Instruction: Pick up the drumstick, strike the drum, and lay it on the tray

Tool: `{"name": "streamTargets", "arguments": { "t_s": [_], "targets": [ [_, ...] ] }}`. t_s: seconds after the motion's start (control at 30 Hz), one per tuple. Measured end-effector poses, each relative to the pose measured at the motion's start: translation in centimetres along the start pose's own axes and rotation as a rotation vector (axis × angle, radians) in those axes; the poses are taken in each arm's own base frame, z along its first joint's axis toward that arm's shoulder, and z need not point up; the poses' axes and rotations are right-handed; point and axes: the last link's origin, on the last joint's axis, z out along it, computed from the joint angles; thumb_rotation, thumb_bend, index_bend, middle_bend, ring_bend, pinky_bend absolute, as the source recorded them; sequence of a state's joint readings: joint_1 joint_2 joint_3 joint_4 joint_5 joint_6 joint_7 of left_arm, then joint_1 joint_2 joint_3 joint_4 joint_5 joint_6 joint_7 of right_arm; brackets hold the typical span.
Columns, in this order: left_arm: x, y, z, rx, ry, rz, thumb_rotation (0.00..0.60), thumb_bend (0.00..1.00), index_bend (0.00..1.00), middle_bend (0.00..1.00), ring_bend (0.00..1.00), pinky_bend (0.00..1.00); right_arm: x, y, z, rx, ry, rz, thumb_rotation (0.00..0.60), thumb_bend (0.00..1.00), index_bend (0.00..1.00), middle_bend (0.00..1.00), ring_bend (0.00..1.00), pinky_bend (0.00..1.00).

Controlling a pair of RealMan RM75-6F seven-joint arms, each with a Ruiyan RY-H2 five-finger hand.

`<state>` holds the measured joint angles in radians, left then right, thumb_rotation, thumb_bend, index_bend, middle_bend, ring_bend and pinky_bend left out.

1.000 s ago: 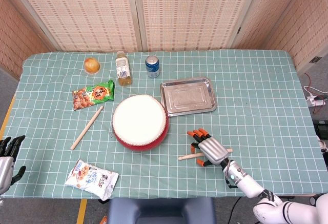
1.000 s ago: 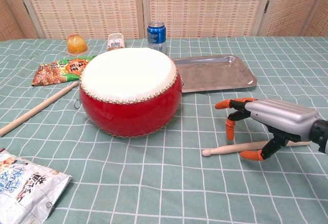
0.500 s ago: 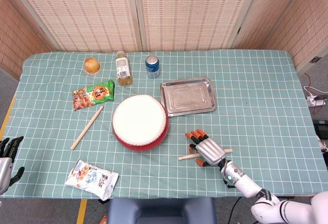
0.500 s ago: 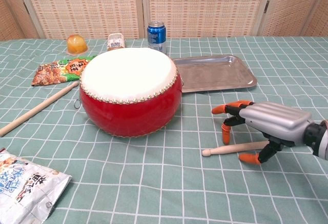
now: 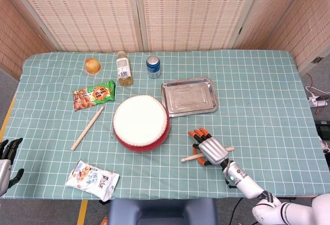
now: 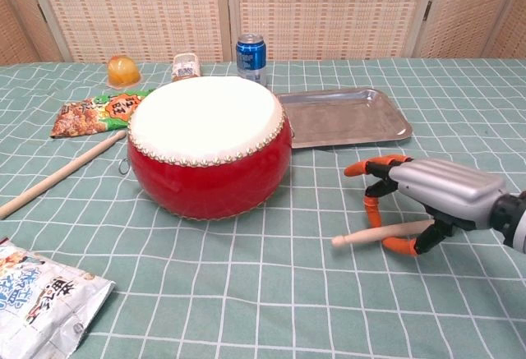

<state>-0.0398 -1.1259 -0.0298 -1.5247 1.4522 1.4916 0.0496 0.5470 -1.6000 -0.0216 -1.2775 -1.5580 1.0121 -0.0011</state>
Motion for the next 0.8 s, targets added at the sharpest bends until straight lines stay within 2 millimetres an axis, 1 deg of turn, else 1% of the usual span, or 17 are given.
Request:
{"name": "streamTargets", "arguments": {
  "t_s": [0.1,0.2,0.3,0.43,0.63,0.8],
  "targets": [
    [0.1,0.0,-0.1,-0.004,0.000,-0.002,0.600,0.26,0.07,0.10,0.04,0.06,0.9,0.1,-0.4,-0.006,0.035,0.091,0.600,0.39,0.60,0.09,0.00,0.01],
    [0.2,0.2,-0.1,-0.010,0.002,-0.003,0.600,0.26,0.07,0.10,0.04,0.06,2.0,0.5,-0.8,-0.012,0.077,0.223,0.600,0.39,0.61,0.11,0.00,0.02],
    [0.3,0.5,-0.1,-0.017,0.005,-0.004,0.600,0.26,0.07,0.10,0.04,0.06,3.3,1.1,-1.1,-0.017,0.129,0.390,0.600,0.39,0.61,0.13,0.01,0.02],
    [0.4,0.8,-0.1,-0.028,0.003,-0.005,0.600,0.26,0.07,0.10,0.04,0.06,4.8,2.2,-1.5,-0.012,0.196,0.673,0.600,0.39,0.61,0.14,0.02,0.03],
    [0.5,1.1,-0.2,-0.032,0.000,-0.003,0.600,0.26,0.07,0.10,0.04,0.06,6.2,4.3,-1.8,0.016,0.249,1.045,0.600,0.39,0.61,0.16,0.04,0.06],
    [0.6,1.2,-0.2,-0.029,-0.003,0.010,0.600,0.27,0.07,0.10,0.04,0.06,6.5,5.9,-1.3,0.031,0.267,1.303,0.600,0.39,0.62,0.17,0.05,0.06]
  ]
}}
